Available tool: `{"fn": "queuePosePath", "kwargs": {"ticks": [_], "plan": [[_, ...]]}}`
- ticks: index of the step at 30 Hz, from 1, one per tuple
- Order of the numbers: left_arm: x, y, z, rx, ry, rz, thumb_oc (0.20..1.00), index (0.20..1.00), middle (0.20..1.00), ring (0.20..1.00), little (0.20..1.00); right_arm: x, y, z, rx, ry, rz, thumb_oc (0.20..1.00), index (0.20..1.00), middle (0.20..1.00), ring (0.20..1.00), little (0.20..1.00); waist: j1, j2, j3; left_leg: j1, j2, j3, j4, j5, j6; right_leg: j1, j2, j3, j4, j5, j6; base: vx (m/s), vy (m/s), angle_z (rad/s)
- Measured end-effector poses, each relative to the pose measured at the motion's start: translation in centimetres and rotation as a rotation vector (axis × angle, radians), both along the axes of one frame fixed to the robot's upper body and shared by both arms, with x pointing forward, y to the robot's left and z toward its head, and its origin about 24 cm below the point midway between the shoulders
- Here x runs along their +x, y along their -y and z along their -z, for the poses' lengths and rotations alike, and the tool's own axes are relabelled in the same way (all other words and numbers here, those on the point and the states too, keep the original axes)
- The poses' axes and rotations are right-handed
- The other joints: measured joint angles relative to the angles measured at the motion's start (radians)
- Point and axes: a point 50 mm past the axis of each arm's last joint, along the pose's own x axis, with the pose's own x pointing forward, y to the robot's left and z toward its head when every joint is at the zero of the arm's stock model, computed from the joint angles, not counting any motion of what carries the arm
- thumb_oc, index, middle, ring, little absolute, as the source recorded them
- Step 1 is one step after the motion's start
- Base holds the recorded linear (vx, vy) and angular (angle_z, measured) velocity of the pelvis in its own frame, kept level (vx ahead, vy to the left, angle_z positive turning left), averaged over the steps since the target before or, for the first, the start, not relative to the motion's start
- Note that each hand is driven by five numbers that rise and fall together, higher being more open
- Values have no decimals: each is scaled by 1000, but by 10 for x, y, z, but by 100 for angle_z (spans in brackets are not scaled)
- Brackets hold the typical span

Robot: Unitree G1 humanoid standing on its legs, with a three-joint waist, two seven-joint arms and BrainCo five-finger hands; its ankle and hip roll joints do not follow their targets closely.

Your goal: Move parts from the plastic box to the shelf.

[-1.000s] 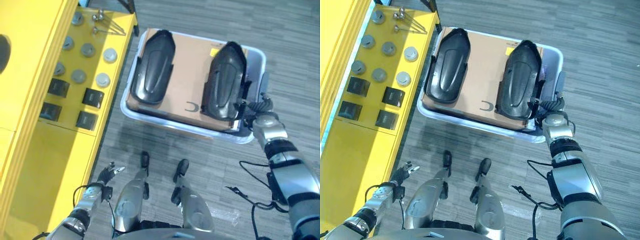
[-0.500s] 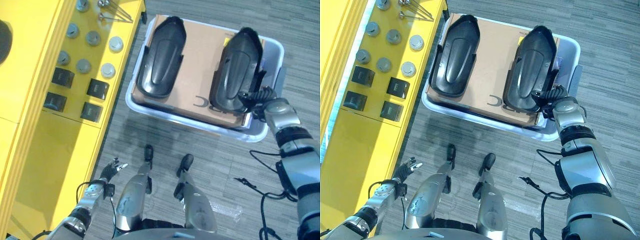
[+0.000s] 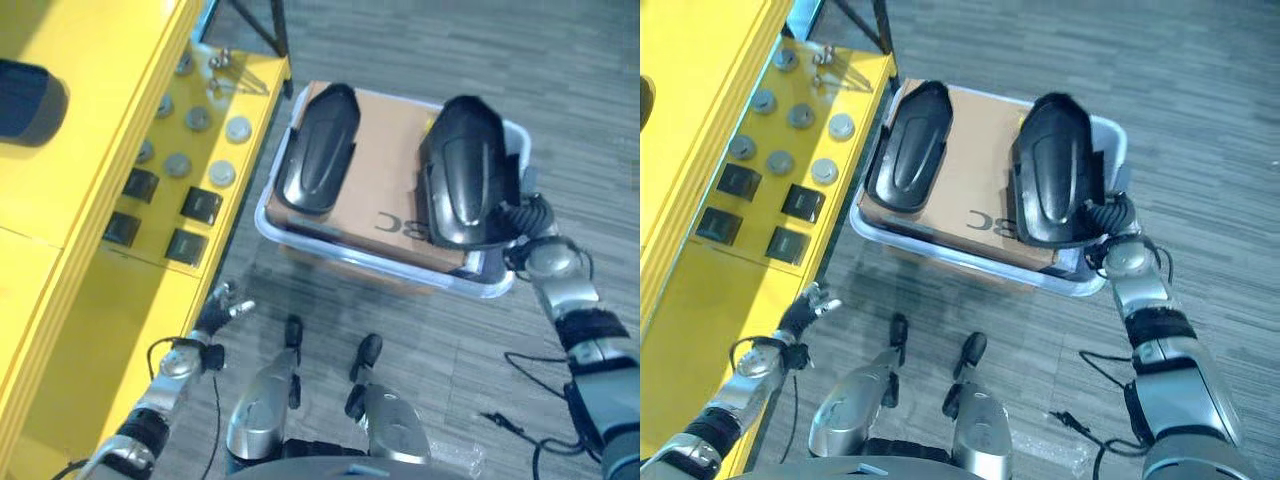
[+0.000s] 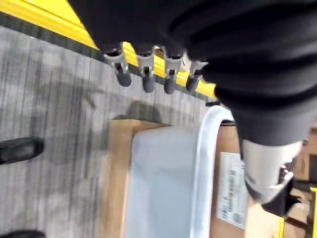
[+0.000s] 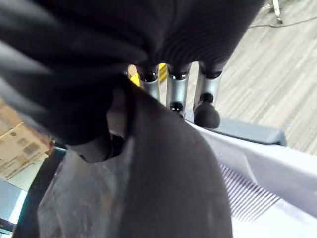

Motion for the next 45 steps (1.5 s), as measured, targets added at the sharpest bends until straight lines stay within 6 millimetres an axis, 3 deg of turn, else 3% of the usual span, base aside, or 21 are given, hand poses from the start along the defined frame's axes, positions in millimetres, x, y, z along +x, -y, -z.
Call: {"fn": "queuePosePath", "kwargs": {"ticks": [1, 4, 8, 10, 15, 16, 20, 24, 30, 35, 43, 44, 45], "plan": [[3, -6, -22, 21, 82, 14, 1000, 1000, 1000, 1000, 1000, -9, -5, 2, -24, 26, -24, 200, 200, 200, 200, 200, -1, -12, -33, 2, 2, 5, 0, -2, 2, -2, 1, 7, 0, 0, 0, 40, -38, -16], [13, -17, -60, 32, 204, -5, 1000, 1000, 1000, 1000, 1000, -22, -20, 3, -146, 80, -67, 200, 200, 200, 200, 200, -25, -37, -123, 60, 4, 33, -6, -24, 3, 45, 0, 24, 0, -7, 5, 45, -51, -26], [19, 1, -99, 4, 337, 92, 1000, 1000, 1000, 1000, 1000, -30, -37, -3, -250, 178, -120, 200, 200, 200, 200, 200, -47, -70, -234, 105, 9, 51, -5, -48, 4, 80, 1, 42, -3, -29, 11, 9, -70, -18], [22, 15, -116, -37, 388, 175, 1000, 1000, 1000, 1000, 1000, -32, -47, -16, -316, 268, -151, 200, 200, 200, 200, 200, -60, -80, -267, 129, 8, 54, -6, -53, 3, 102, 3, 48, -2, -33, 9, 14, -56, -7], [21, 35, -109, -224, 294, 269, 1000, 1000, 1000, 1000, 1000, -37, -69, -43, -352, 443, -240, 200, 200, 200, 200, 200, -76, -78, -296, 139, 9, 71, -6, -60, 8, 101, 4, 68, -6, -36, 12, 16, -33, -10], [19, 47, -103, -314, 243, 301, 1000, 1000, 1000, 1000, 1000, -40, -79, -50, -367, 505, -293, 200, 200, 200, 200, 200, -77, -78, -296, 141, 9, 76, -6, -60, 9, 100, 4, 72, -6, -34, 11, 17, -24, -6], [16, 68, -95, -395, 189, 348, 1000, 1000, 1000, 1000, 1000, -44, -102, -62, -382, 625, -388, 200, 200, 200, 200, 200, -84, -78, -296, 145, 9, 83, -6, -60, 10, 99, 4, 85, -6, -32, 11, 13, -26, -8], [21, 86, -104, -411, 213, 405, 1000, 1000, 1000, 1000, 1000, -40, -132, -72, -386, 709, -507, 200, 200, 200, 200, 200, -89, -79, -304, 152, 9, 98, -6, -60, 16, 99, 4, 94, -4, -29, 10, 11, -16, -9], [30, 103, -124, -417, 271, 471, 1000, 1000, 1000, 1000, 1000, -38, -161, -59, -355, 688, -620, 200, 200, 200, 200, 200, -77, -79, -319, 152, 7, 99, -2, -60, 15, 100, 2, 94, 0, -27, 9, 0, 0, 0], [30, 105, -124, -433, 271, 472, 1000, 1000, 1000, 1000, 1000, -29, -165, -30, -328, 566, -628, 200, 200, 200, 200, 200, -67, -81, -323, 151, 6, 96, 0, -60, 16, 100, 2, 92, 0, -27, 9, 0, 0, 0], [30, 104, -125, -429, 273, 453, 1000, 1000, 1000, 1000, 1000, -30, -175, -23, -292, 558, -671, 200, 200, 200, 200, 200, -52, -81, -323, 148, 5, 81, 0, -60, 16, 102, 2, 85, -1, -27, 9, -8, 15, 3], [30, 103, -124, -426, 272, 451, 533, 533, 533, 533, 533, -31, -180, -20, -276, 560, -690, 200, 200, 200, 200, 200, -49, -81, -323, 146, 5, 79, 0, -59, 16, 102, 2, 83, -1, -27, 9, -12, 24, 7], [30, 101, -124, -416, 268, 450, 200, 200, 200, 200, 200, -31, -181, -21, -270, 566, -687, 200, 200, 200, 200, 200, -44, -82, -323, 145, 4, 77, 0, -59, 16, 102, 1, 80, -1, -28, 9, -12, 29, 6]]}}
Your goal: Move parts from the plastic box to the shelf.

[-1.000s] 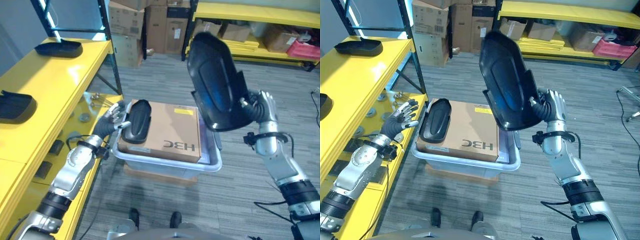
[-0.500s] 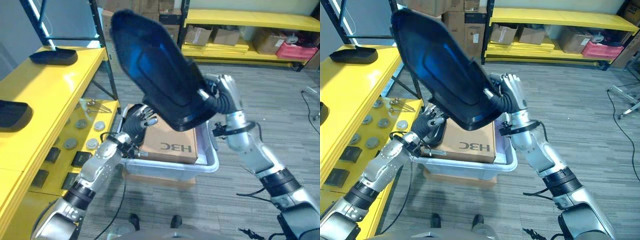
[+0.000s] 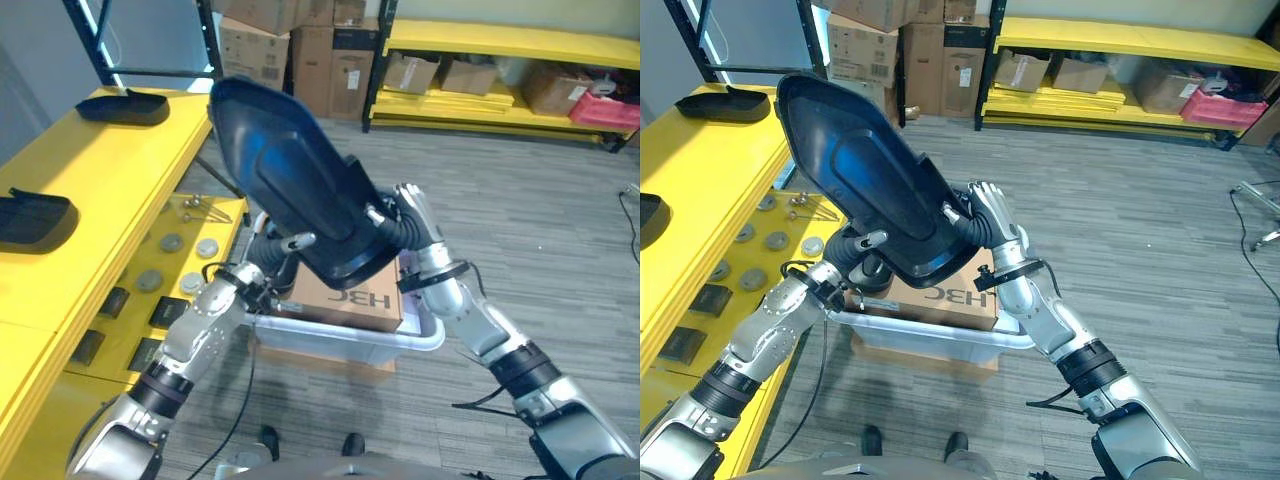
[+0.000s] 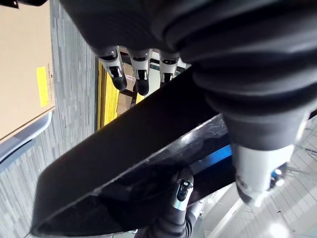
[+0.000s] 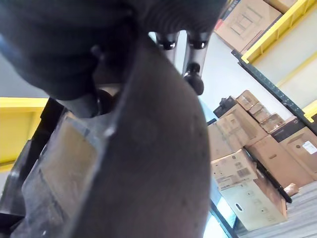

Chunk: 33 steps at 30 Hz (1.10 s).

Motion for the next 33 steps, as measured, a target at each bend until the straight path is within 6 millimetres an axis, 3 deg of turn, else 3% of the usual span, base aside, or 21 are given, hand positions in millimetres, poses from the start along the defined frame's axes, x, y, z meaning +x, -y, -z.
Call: {"fn": "queuePosePath", "kwargs": {"ticks": [10, 18, 25, 26, 30, 33], "plan": [[6, -15, -1, -1, -20, -157, 200, 200, 200, 200, 200, -4, -21, 0, 108, -10, -75, 200, 200, 200, 200, 200, 3, 1, -1, -9, -1, -2, 0, 1, 0, -6, -2, -8, 0, -1, 1, -1, 3, 0], [-5, -16, 10, -88, -21, -289, 200, 200, 200, 200, 200, -7, -36, 13, 218, -135, -134, 200, 200, 200, 200, 200, 0, 2, 0, -10, 0, -2, 0, 0, -2, -7, -2, -11, -4, -5, 1, -13, -35, 0], [-20, -24, 5, -104, 89, -462, 200, 200, 200, 200, 200, -9, -46, 18, 264, -253, -239, 200, 200, 200, 200, 200, 57, 6, -2, -31, 1, -50, 0, 1, -14, -1, 1, -52, -2, -17, -2, 1, -99, 18], [-22, -25, 3, -98, 103, -474, 200, 200, 200, 200, 200, -10, -47, 19, 267, -257, -249, 1000, 1000, 1000, 1000, 1000, 63, 6, -2, -36, 0, -61, 1, 6, -17, -2, 0, -70, -2, -19, -2, 37, -138, 39], [-30, -46, -3, -23, 190, -545, 200, 200, 200, 200, 200, -14, -61, 25, 318, -410, -415, 1000, 1000, 1000, 1000, 1000, 133, 13, 0, -60, -1, -133, -5, 13, -28, 22, 5, -139, 0, -34, -1, 37, -137, 52], [-46, -67, -8, 76, 261, -593, 200, 200, 200, 200, 200, -18, -73, 31, 343, -487, -516, 1000, 1000, 1000, 1000, 1000, 223, 22, 3, -69, -4, -190, -5, 16, -36, 44, 9, -203, 1, -55, -1, 60, -54, 71]]}}
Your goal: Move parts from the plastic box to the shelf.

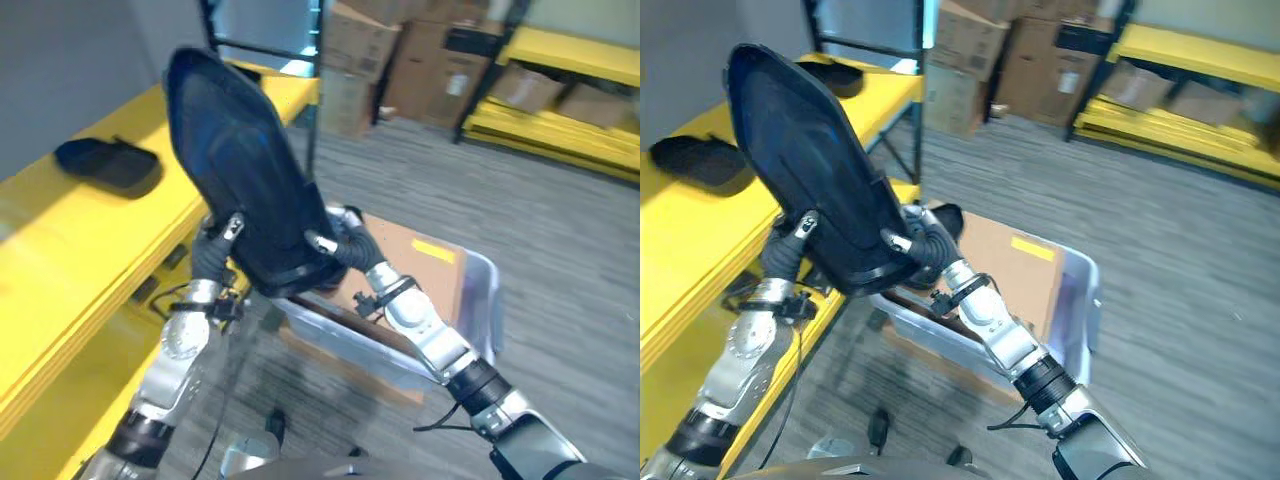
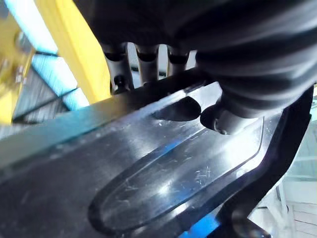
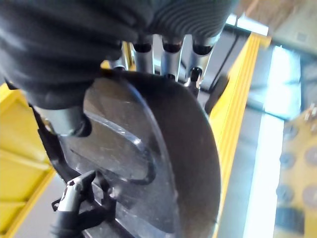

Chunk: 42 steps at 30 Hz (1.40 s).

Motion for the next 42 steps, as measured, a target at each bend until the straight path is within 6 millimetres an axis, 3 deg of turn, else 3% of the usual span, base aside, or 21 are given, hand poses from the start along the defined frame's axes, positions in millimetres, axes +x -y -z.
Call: {"fn": "queuePosePath", "kwargs": {"ticks": [2, 5, 8, 10, 11, 15, 19, 20, 21, 22, 23, 24, 25, 26, 27, 28, 29, 34, 36, 38, 42], "plan": [[-8, -21, 1, 52, 13, -78, 200, 200, 200, 200, 200, -5, -10, 5, 2, -24, -53, 1000, 1000, 1000, 1000, 1000, 58, 12, 8, -10, -5, -34, -1, -4, 0, 29, -5, -72, 0, -18, 2, 86, -3, 104], [-10, -35, -2, 92, 40, -151, 200, 200, 200, 200, 200, -13, -12, 13, 22, -51, -70, 1000, 1000, 1000, 1000, 1000, 45, 19, 18, -23, 21, 131, 6, -8, 2, 92, -36, -132, 17, -60, 26, -9, 93, 162], [-18, -66, -3, 162, 90, -288, 200, 200, 200, 200, 200, -18, 8, 29, 64, -107, 34, 1000, 1000, 1000, 1000, 1000, 30, 10, 35, -25, 54, 379, 12, -26, 38, 121, -104, -199, 134, -103, 61, 17, 352, 149], [-20, -79, 0, 247, 91, -338, 200, 200, 200, 200, 200, -27, 26, 45, 114, -173, 140, 1000, 1000, 1000, 1000, 1000, -32, -14, 39, -27, 101, 581, 56, -44, 12, 145, -134, -308, 176, -98, 54, 84, 262, 175], [-30, -93, 2, 310, 90, -439, 200, 200, 200, 200, 200, -29, 47, 68, 110, -272, 246, 1000, 1000, 1000, 1000, 1000, -20, -15, 38, -8, 99, 502, 45, 28, 7, 149, -155, -287, 178, -104, 62, 113, 331, 101], [-33, -108, -17, 387, 193, -532, 200, 200, 200, 200, 200, -28, 53, 111, 131, -460, 389, 1000, 1000, 1000, 1000, 1000, -1, -21, 52, -76, 87, 445, 221, -74, 55, 186, -170, -225, 107, 61, -17, 133, 388, 5], [-11, -93, -54, 393, 384, -460, 200, 200, 200, 200, 200, -50, 94, 159, -16, -652, 537, 1000, 1000, 1000, 1000, 1000, -92, -4, 52, -4, -59, 344, 95, -78, 143, 45, -378, -83, 580, 45, 104, 206, 318, 80], [8, -75, -70, 356, 458, -404, 200, 200, 200, 200, 200, -65, 108, 184, -87, -763, 553, 1000, 1000, 1000, 1000, 1000, -143, 18, 75, -6, -68, 234, 94, -67, 157, -89, -240, 196, 813, -87, 98, 91, 54, 182], [20, -59, -79, 363, 496, -337, 200, 200, 200, 200, 200, -81, 115, 205, -158, -880, 561, 1000, 1000, 1000, 1000, 1000, -167, 26, 89, 3, -70, 183, 77, -51, 149, -201, -137, 303, 956, -163, 84, 57, -110, 175], [19, -57, -82, 370, 511, -326, 200, 200, 200, 200, 200, -95, 117, 217, -197, -967, 555, 1000, 1000, 1000, 1000, 1000, -183, 27, 91, 19, -89, 178, 59, -43, 137, -291, -119, 270, 954, -202, 79, 79, -179, 100], [21, -55, -79, 350, 500, -317, 200, 200, 200, 200, 200, -103, 125, 225, -219, -1018, 547, 1000, 1000, 1000, 1000, 1000, -190, 55, 105, 27, -86, 120, 66, -63, 113, -344, -34, 275, 874, -272, 27, 77, -212, 97], [27, -47, -74, 315, 478, -292, 200, 200, 200, 200, 200, -106, 132, 231, -235, -1077, 553, 1000, 1000, 1000, 1000, 1000, -234, 101, 121, 21, -55, 47, 65, -61, 54, -361, 105, 312, 704, -298, -33, 62, -160, 155], [31, -42, -69, 304, 453, -259, 200, 200, 200, 200, 200, -106, 135, 233, -238, -1094, 550, 1000, 1000, 1000, 1000, 1000, -268, 91, 120, 14, -54, 6, 62, -124, -124, -380, 192, 327, 521, -282, -45, 81, -197, 198], [30, -42, -67, 317, 443, -242, 200, 200, 200, 200, 200, -106, 135, 233, -243, -1101, 530, 1000, 1000, 1000, 1000, 1000, -269, 32, 115, 18, -76, 64, 92, -178, -119, -386, 175, 326, 385, -226, -52, 78, -151, 189], [28, -41, -68, 322, 448, -234, 200, 200, 200, 200, 200, -109, 139, 233, -247, -1112, 517, 1000, 1000, 1000, 1000, 1000, -281, 0, 107, 18, -78, 64, 101, -140, 20, -388, 160, 324, 336, -188, -49, 88, -197, 178], [20, -45, -61, 311, 424, -242, 200, 200, 200, 200, 200, -117, 144, 241, -280, -1185, 523, 1000, 1000, 1000, 1000, 1000, -267, -42, 93, 70, -144, 78, 61, -99, 124, -385, 116, 327, 327, -133, -77, 48, -139, 138], [10, -50, -51, 295, 380, -255, 200, 200, 200, 200, 200, -122, 147, 244, -295, -1225, 517, 1000, 1000, 1000, 1000, 1000, -242, -52, 68, 98, -168, 73, 34, -96, 131, -382, 103, 306, 335, -102, -95, 49, -164, 95], [-1, -52, -24, 227, 254, -253, 200, 200, 200, 200, 200, -131, 165, 254, -284, -1426, 627, 1000, 1000, 1000, 1000, 1000, -170, 16, 31, 116, -180, 27, 60, -104, 111, -273, 110, 287, 154, 42, -147, 0, -53, 49], [1, -46, -22, 229, 237, -208, 200, 200, 200, 200, 200, -146, 169, 260, -273, -1543, 661, 1000, 1000, 1000, 1000, 1000, -175, -10, 32, 64, -187, 124, 166, -161, 43, -182, 73, 285, 37, 72, -163, -36, 69, 37], [4, -38, -23, 231, 240, -152, 200, 200, 200, 200, 200, -168, 177, 266, -262, -1638, 717, 1000, 1000, 1000, 1000, 1000, -175, -19, 33, 43, -113, 194, 160, -173, 11, -142, 61, 285, -2, 70, -161, -7, 115, 24], [8, -31, -21, 200, 206, -80, 200, 200, 200, 200, 200, -191, 187, 269, -248, -1786, 788, 1000, 1000, 1000, 1000, 1000, -214, -18, 33, 47, 52, 154, 90, -120, -50, -113, 43, 309, -1, 50, -122, 9, 157, -27]]}}
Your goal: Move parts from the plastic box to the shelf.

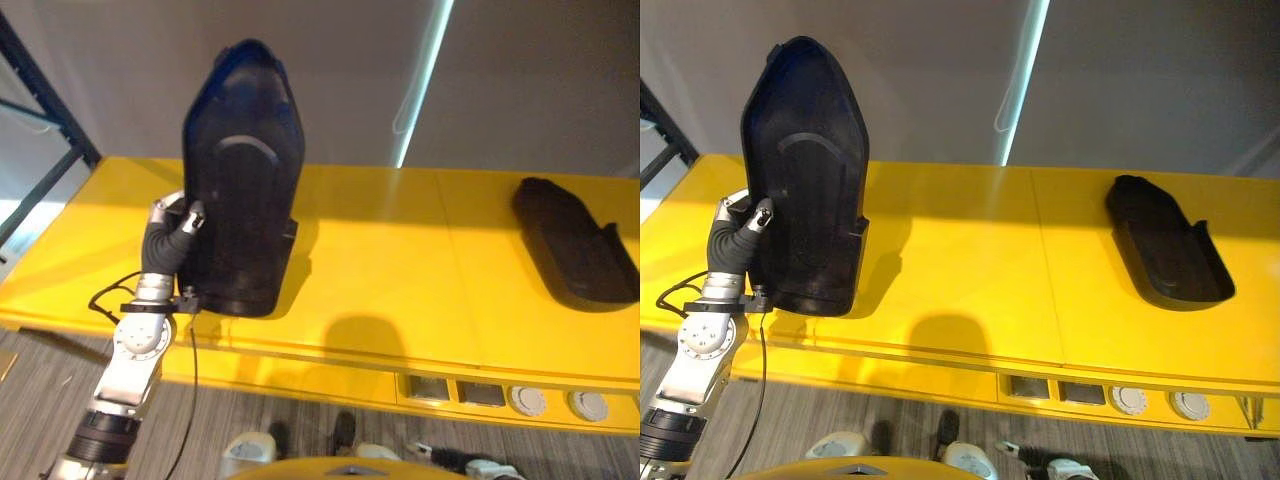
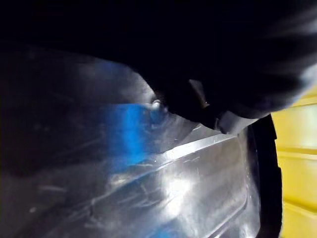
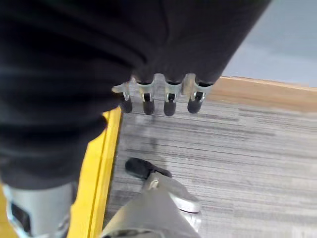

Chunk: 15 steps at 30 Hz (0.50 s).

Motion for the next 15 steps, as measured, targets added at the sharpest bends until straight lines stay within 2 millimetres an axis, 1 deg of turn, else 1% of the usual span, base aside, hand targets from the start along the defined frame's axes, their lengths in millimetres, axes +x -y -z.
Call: {"fn": "queuePosePath", "kwargs": {"ticks": [1, 2, 3, 4, 5, 6, 7, 8, 9, 10, 11, 12, 14, 15], "plan": [[1, 0, 0, -6, -8, 10, 200, 200, 200, 200, 200, -2, 1, 0, 4, -3, 12, 1000, 1000, 1000, 1000, 1000, -19, 0, 0, 2, 15, -4, 0, 11, -3, 0, -9, 9, 0, -1, 2, -7, 228, -48], [3, 2, -1, -20, -22, 27, 200, 200, 200, 200, 200, -5, 3, 0, 5, -18, 23, 1000, 1000, 1000, 1000, 1000, -40, 7, -3, 11, 22, -12, 12, 20, 3, -2, -26, 20, 0, -2, 10, -11, 182, -52], [6, 5, -2, -28, -24, 42, 200, 200, 200, 200, 200, -7, 5, 0, 1, -27, 33, 1000, 1000, 1000, 1000, 1000, -52, 17, -9, 18, 22, -36, 19, 34, 5, -7, -31, 28, -3, 2, 31, -15, 270, -49], [9, 9, -5, -36, -16, 57, 200, 200, 200, 200, 200, -12, 8, -1, -6, -43, 42, 1000, 1000, 1000, 1000, 1000, -65, 36, -15, 26, 22, -60, 27, 63, 13, -10, -29, 33, -4, 16, 54, 1, 231, -31], [14, 15, -10, -55, -10, 83, 200, 200, 200, 200, 200, -21, 11, 0, -15, -72, 57, 1000, 1000, 1000, 1000, 1000, -88, 50, -15, 49, 19, -68, -13, 20, -6, -17, -35, 50, -5, 40, 90, 8, 236, -27], [16, 17, -11, -66, -14, 93, 200, 200, 200, 200, 200, -23, 10, 1, -12, -76, 71, 1000, 1000, 1000, 1000, 1000, -89, 46, -15, 48, 1, -56, -31, 23, 19, -21, -44, 52, 1, 40, 103, 13, 151, -28], [17, 18, -11, -72, -26, 103, 200, 200, 200, 200, 200, -26, 8, 2, -6, -83, 80, 1000, 1000, 1000, 1000, 1000, -94, 34, -19, 57, -18, -44, -45, 27, 28, -30, -60, 68, -3, 43, 112, -4, 135, -28], [18, 17, -10, -69, -48, 105, 200, 200, 200, 200, 200, -30, 4, 3, 2, -95, 90, 1000, 1000, 1000, 1000, 1000, -109, 20, -20, 67, -48, -34, -77, 39, 49, -32, -86, 87, -1, 51, 127, -21, 135, -21], [19, 18, -10, -67, -61, 109, 200, 200, 200, 200, 200, -33, 1, 5, 7, -105, 92, 1000, 1000, 1000, 1000, 1000, -121, 9, -24, 79, -65, -29, -90, 37, 54, -37, -97, 103, -4, 51, 130, -31, 108, -13], [20, 18, -8, -66, -74, 112, 200, 200, 200, 200, 200, -35, -2, 6, 10, -110, 93, 1000, 1000, 1000, 1000, 1000, -118, 6, -24, 76, -71, -18, -90, 37, 63, -37, -105, 111, 2, 53, 144, -72, 51, -22], [20, 19, -6, -66, -95, 118, 200, 200, 200, 200, 200, -38, -10, 8, 25, -118, 90, 1000, 1000, 1000, 1000, 1000, -121, -9, -29, 86, -86, -8, -90, 41, 68, -41, -114, 138, 3, 60, 159, -95, 2, -20], [21, 20, -4, -70, -113, 124, 200, 200, 200, 200, 200, -45, -15, 11, 31, -135, 86, 1000, 1000, 1000, 1000, 1000, -126, -18, -33, 88, -91, -4, -90, 41, 72, -43, -116, 155, 6, 70, 176, -103, -16, -17], [21, 24, 0, -78, -143, 132, 200, 200, 200, 200, 200, -49, -23, 13, 40, -144, 77, 1000, 1000, 1000, 1000, 1000, -134, -29, -35, 89, -94, -6, -90, 41, 74, -48, -115, 187, 21, 75, 196, -117, -58, -1], [21, 27, 3, -87, -164, 141, 200, 200, 200, 200, 200, -49, -26, 14, 41, -144, 75, 1000, 1000, 1000, 1000, 1000, -134, -31, -32, 87, -92, -6, -90, 41, 77, -50, -113, 189, 33, 72, 200, -116, -72, -1]]}}
